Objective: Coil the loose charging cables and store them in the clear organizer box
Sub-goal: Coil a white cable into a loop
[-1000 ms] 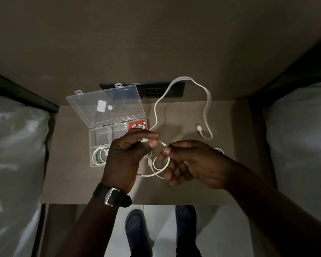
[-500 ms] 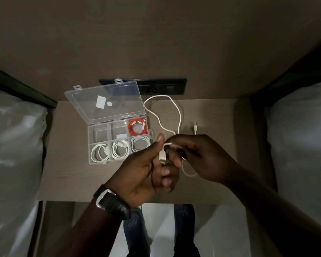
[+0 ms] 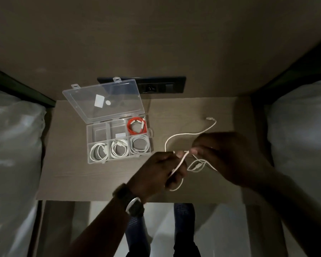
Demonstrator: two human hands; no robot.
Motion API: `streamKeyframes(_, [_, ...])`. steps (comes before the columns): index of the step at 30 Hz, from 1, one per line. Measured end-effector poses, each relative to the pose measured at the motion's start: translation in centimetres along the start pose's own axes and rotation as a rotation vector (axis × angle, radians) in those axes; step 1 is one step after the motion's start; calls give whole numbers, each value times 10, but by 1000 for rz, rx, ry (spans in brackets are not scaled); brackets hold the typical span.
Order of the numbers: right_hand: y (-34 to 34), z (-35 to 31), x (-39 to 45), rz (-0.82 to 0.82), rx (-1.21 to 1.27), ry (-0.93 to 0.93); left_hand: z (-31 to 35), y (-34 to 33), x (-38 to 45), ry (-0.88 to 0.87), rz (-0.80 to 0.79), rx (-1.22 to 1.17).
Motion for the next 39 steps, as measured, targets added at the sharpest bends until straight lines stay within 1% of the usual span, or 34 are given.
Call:
streamKeyframes(2, [2, 14, 10, 136, 113, -89, -3, -12, -5, 148, -193, -206])
streamKeyframes(3, [-5, 19, 12, 180, 171, -137, -1, -16, -9, 207, -304, -338])
streamKeyframes(4, [-14, 23, 14, 196, 219, -185, 5, -19, -11, 227, -398, -510])
streamKeyframes(5, [-24, 24, 13, 182, 261, -220, 13, -19, -12, 196, -471, -687])
streamKeyframes(6, [-35, 24, 11, 143, 298, -230, 22, -13, -12, 113, -500, -847])
streamKeyframes(8, [-53, 18, 2, 13, 338, -193, 40, 9, -9, -126, -419, -1045])
streamKeyframes(9, [-59, 14, -3, -53, 316, -159, 47, 22, -7, -228, -342, -1064])
streamKeyframes(10, [-61, 8, -5, -102, 276, -119, 52, 32, -5, -306, -255, -1029])
streamKeyframes(11, [-61, 3, -5, -135, 230, -70, 54, 42, -3, -377, -143, -934])
streamKeyframes(12, [-58, -1, -1, -156, 178, -10, 54, 51, 0, -445, 11, -755])
streamKeyframes(14, [-43, -7, 12, -169, 76, 84, 52, 60, 2, -510, 326, -225])
streamKeyframes(15, [-33, -9, 20, -159, 48, 110, 51, 58, 4, -492, 401, 18])
streamKeyframes(16, [-21, -9, 30, -144, 17, 135, 48, 54, 4, -442, 410, 210])
streamKeyframes(17, [-10, -8, 39, -120, -35, 164, 45, 48, 4, -367, 366, 333])
streamKeyframes(18, [1, -8, 48, -87, -99, 189, 40, 42, 3, -279, 298, 380])
streamKeyframes(19, [11, -8, 57, -48, -143, 206, 38, 37, 0, -197, 229, 374])
streamKeyframes(20, [18, -7, 64, -5, -144, 216, 39, 31, -3, -125, 157, 305])
streamKeyframes(21, [23, -7, 71, 41, -109, 221, 42, 27, -7, -64, 68, 163])
streamKeyframes(23, [28, -7, 80, 144, -6, 208, 57, 20, -16, -10, -224, -286])
streamKeyframes(25, [24, -7, 85, 207, 106, 152, 82, 17, -30, -82, -540, -684])
streamKeyframes(26, [20, -6, 85, 198, 159, 103, 97, 18, -38, -175, -653, -806])
streamKeyframes(27, [15, -6, 83, 162, 202, 47, 112, 23, -45, -284, -720, -902])
streamKeyframes(28, [8, -7, 77, 107, 226, -1, 125, 32, -50, -385, -734, -986])
streamKeyframes(29, [2, -9, 69, 46, 228, -25, 136, 43, -53, -476, -684, -1033])
streamKeyframes(30, [-3, -13, 59, -13, 210, -24, 144, 58, -53, -557, -557, -1016])
streamKeyframes(31, [-7, -17, 49, -61, 188, -4, 147, 73, -52, -631, -354, -904])
streamKeyframes(32, [-7, -22, 40, -94, 159, 26, 147, 88, -50, -692, -92, -698])
streamKeyframes(33, [-5, -27, 34, -106, 123, 65, 144, 99, -47, -737, 181, -432])
streamKeyframes(34, [1, -33, 32, -87, 80, 106, 139, 102, -42, -735, 394, -125])
streamKeyframes(35, [10, -38, 34, -38, 35, 151, 131, 98, -37, -678, 516, 192])
streamKeyframes(36, [21, -42, 39, 33, -3, 207, 118, 88, -32, -579, 546, 465])
streamKeyframes(37, [32, -43, 45, 120, -38, 274, 103, 78, -27, -453, 490, 617])
streamKeyframes(38, [41, -42, 54, 198, -61, 321, 88, 67, -26, -332, 370, 615])
streamKeyframes(39, [50, -39, 65, 261, -59, 325, 76, 55, -28, -226, 238, 481])
Point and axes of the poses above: each hand's wrist, its own x-axis towards the middle knuckle, its own y-axis out of the back of the hand, z = x × y, the point moved 3 cm from there along x, towards the middle knuckle, and after that the axes turned 7 degrees about y, right-handed, at the moved point
